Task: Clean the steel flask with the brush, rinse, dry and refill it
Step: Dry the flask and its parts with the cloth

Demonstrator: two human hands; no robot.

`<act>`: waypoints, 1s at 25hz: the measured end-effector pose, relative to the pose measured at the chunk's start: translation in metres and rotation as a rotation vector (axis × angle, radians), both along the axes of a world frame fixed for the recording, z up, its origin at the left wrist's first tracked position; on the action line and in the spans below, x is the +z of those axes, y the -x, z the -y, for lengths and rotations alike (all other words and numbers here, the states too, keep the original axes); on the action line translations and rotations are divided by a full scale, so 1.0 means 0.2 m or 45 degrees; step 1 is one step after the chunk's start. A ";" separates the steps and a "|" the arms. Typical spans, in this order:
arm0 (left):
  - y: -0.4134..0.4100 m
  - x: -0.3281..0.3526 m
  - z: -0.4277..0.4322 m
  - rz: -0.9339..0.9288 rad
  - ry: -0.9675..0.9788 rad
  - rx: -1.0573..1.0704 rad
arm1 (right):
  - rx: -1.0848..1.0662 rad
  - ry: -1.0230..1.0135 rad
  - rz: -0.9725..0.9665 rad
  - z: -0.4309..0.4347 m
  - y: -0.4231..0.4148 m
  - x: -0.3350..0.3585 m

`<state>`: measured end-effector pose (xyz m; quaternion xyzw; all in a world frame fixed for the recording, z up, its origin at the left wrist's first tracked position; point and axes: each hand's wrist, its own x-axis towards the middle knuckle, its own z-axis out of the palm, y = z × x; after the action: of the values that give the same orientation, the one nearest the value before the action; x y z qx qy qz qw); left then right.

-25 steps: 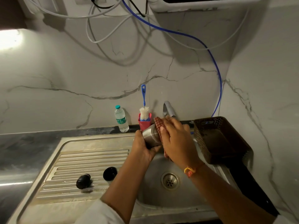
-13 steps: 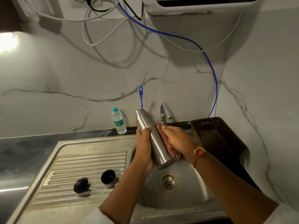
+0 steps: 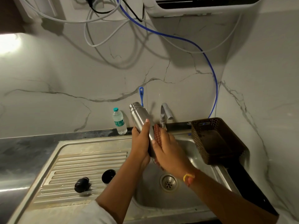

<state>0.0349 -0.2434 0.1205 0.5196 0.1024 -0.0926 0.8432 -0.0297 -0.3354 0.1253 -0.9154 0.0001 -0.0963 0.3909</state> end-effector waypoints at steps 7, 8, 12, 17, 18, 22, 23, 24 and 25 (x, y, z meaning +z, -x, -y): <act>0.01 0.07 -0.01 -0.013 0.106 -0.044 | 0.269 -1.688 -0.847 0.22 -0.09 0.06; 0.00 0.08 -0.01 -0.010 0.108 -0.038 | 0.284 -1.795 -0.853 0.22 -0.07 0.04; -0.06 0.05 -0.06 -0.071 0.277 0.139 | 0.255 -2.256 -0.837 0.21 -0.04 0.01; -0.06 -0.06 -0.12 -0.006 0.300 0.230 | -0.041 -2.585 -0.409 0.24 -0.14 0.06; -0.02 -0.10 -0.08 -0.007 0.235 0.214 | -0.032 -2.566 -0.323 0.23 -0.17 0.08; 0.07 -0.17 0.02 -0.031 0.234 0.215 | -0.158 -2.063 -0.160 0.17 -0.22 0.09; 0.05 -0.16 0.01 -0.012 0.213 0.244 | -0.206 -1.899 -0.104 0.17 -0.22 0.08; 0.03 -0.14 -0.01 0.007 0.200 0.277 | -0.276 -1.679 -0.043 0.18 -0.20 0.06; 0.01 -0.12 -0.03 0.008 0.193 0.307 | -0.342 -1.379 0.011 0.20 -0.21 0.03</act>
<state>0.0322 -0.2375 0.0964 0.4385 0.1543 0.0036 0.8854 0.0124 -0.3763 0.1303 -0.5753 0.1645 -0.1353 0.7897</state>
